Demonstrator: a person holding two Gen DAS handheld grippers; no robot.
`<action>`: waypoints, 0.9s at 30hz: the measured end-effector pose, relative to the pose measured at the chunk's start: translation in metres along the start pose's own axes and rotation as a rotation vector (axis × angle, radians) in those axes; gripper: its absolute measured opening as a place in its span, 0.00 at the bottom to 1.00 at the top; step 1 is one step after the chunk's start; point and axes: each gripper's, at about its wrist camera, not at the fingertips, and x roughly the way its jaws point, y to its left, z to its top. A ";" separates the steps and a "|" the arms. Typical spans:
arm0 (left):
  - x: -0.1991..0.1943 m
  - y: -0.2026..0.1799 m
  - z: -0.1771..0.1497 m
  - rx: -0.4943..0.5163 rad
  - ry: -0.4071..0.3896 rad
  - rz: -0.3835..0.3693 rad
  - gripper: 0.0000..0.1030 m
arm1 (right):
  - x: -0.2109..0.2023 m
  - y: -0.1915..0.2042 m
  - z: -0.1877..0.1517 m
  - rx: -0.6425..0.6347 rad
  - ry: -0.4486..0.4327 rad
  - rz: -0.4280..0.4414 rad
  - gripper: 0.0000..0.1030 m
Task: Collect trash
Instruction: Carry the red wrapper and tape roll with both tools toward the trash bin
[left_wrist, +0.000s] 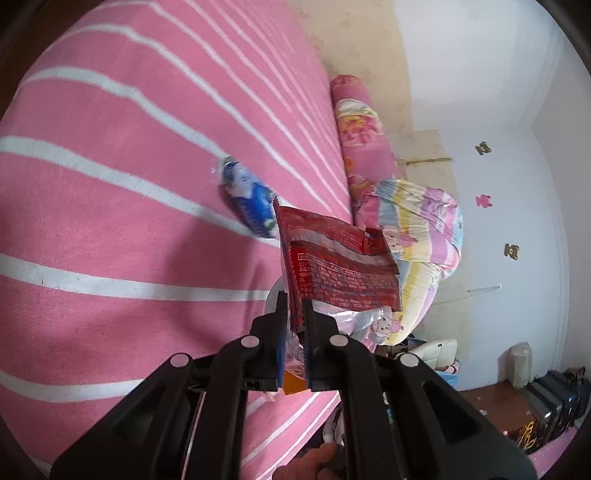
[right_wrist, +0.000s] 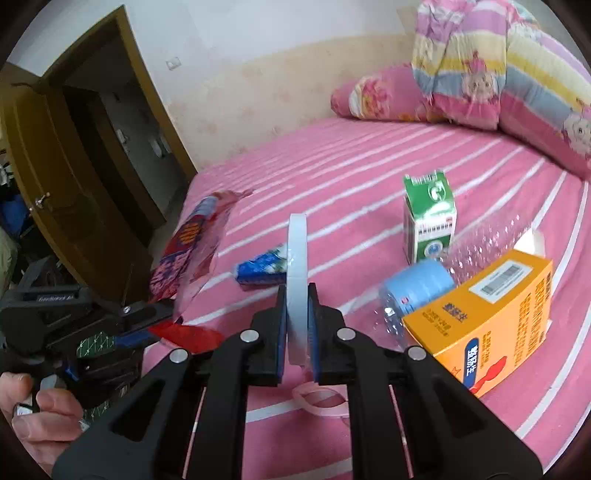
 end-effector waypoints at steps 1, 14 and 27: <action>-0.001 -0.003 -0.002 0.012 -0.005 -0.003 0.07 | -0.003 0.001 0.000 0.005 -0.003 0.002 0.10; -0.047 -0.027 -0.062 0.155 -0.060 -0.014 0.07 | -0.102 -0.003 -0.026 0.049 -0.053 0.032 0.10; -0.061 -0.036 -0.158 0.202 0.032 -0.087 0.07 | -0.232 -0.049 -0.059 0.282 -0.146 0.089 0.10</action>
